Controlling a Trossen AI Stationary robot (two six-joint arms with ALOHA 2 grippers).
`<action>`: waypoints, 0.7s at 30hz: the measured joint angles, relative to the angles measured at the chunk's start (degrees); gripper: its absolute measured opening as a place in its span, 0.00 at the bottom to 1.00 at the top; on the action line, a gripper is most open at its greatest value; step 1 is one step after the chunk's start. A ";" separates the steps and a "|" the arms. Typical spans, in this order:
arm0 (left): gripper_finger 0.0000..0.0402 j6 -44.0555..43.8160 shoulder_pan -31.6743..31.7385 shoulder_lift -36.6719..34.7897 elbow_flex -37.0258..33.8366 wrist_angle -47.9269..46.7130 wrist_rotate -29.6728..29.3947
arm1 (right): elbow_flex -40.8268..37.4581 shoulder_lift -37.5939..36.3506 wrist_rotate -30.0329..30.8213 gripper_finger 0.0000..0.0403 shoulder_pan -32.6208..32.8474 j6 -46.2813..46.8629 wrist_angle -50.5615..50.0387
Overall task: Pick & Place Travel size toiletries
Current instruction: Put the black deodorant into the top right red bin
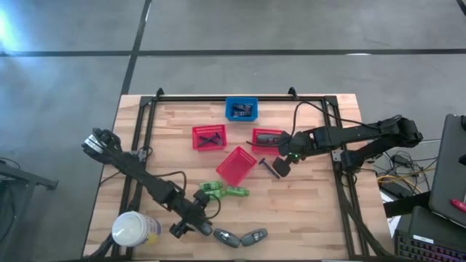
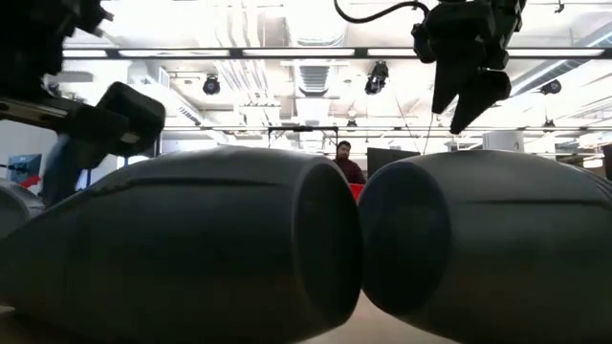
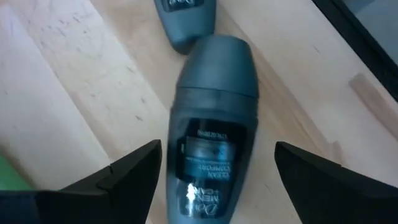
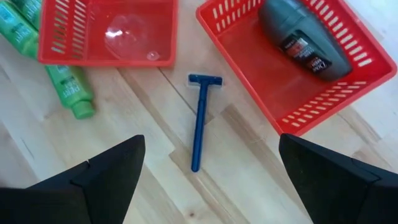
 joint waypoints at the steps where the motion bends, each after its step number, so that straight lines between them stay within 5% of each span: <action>1: 0.79 0.06 0.06 0.42 -0.04 0.91 -0.04 | 0.00 0.07 0.00 0.91 0.02 0.00 -0.15; 12: 0.76 1.29 0.09 4.99 -1.95 12.87 -0.72 | -0.02 0.27 -0.04 0.91 0.00 -0.18 -1.81; 21: 0.55 -3.74 0.08 4.80 -1.81 11.46 -0.13 | -0.02 0.18 -0.17 0.91 0.00 -0.24 -2.84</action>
